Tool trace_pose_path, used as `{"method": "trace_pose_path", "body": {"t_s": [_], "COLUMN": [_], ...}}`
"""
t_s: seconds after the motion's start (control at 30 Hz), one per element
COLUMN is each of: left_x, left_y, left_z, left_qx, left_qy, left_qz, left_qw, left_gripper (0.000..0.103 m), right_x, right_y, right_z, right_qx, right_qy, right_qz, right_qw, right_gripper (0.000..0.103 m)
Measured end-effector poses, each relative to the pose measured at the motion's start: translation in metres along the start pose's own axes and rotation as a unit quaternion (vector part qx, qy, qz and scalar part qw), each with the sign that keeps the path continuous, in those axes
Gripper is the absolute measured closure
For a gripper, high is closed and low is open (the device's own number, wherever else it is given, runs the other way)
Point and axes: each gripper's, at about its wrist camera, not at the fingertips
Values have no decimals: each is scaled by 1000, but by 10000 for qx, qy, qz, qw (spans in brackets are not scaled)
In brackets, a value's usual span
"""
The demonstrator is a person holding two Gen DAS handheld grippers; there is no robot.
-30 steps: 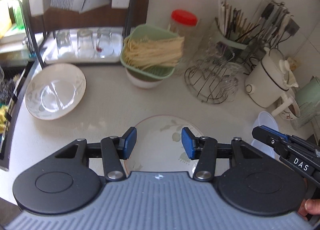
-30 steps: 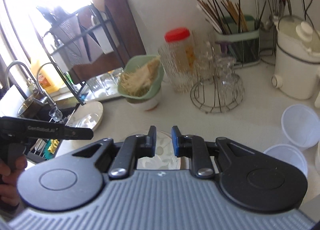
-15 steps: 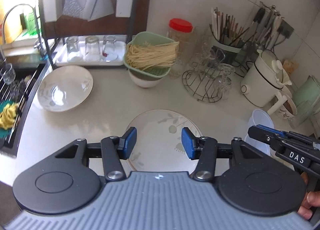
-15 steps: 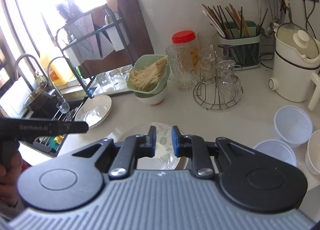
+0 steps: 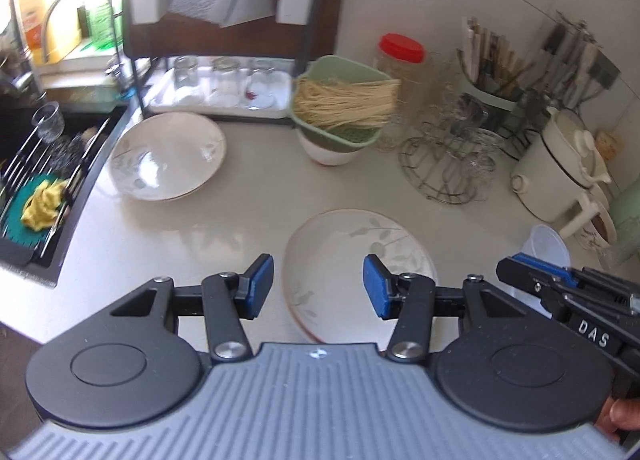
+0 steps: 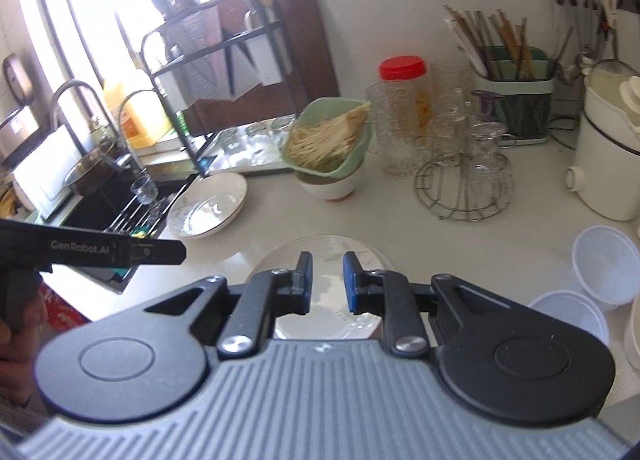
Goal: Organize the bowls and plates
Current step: 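Move both grippers toward the leaf-pattern plate beside the glass rack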
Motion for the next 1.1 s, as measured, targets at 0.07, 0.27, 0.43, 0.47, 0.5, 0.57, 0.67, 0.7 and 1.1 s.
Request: {"method": "trace_pose_path", "body": {"t_s": [0.07, 0.27, 0.43, 0.47, 0.5, 0.57, 0.67, 0.7, 1.1], "left_x": [-8, -37, -57, -61, -65, -73, -86, -92, -153], "left_y": [-2, -14, -29, -33, -36, -44, -55, -58, -98], "left_z": [1, 12, 26, 29, 33, 40, 54, 60, 122], "left_qx": [-24, -82, -170, -184, -200, -223, -296, -308, -362], "left_qy": [-50, -63, -30, -14, -6, 14, 49, 109, -31], "left_qz": [-39, -192, -177, -184, -187, -183, -190, -179, 179], "left_qw": [10000, 9998, 9997, 9997, 9996, 9996, 9994, 9993, 9992], "left_gripper": [48, 48, 48, 48, 48, 46, 43, 41, 27], "right_x": [-5, -21, -34, -36, -37, -43, -50, -53, -74], "right_y": [-1, -7, -16, -17, -19, -23, -28, -30, -48], "right_z": [6, 27, 47, 52, 58, 68, 82, 88, 153], "right_qx": [-48, -169, -229, -243, -270, -300, -320, -337, -598], "right_qy": [-80, -188, -165, -166, -163, -153, -111, -99, 149], "right_qz": [-40, -112, -155, -144, -128, -127, -162, -181, -128], "right_qw": [9999, 9996, 9995, 9995, 9994, 9994, 9993, 9992, 9980], "right_gripper": [83, 83, 83, 83, 83, 83, 82, 82, 34]}}
Point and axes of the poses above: each gripper's, at about its wrist camera, not at the fingertips, and z roughly the way its jaws point, x to its right, y to its underside, and after that the axes turned 10 degrees about -y, right-handed
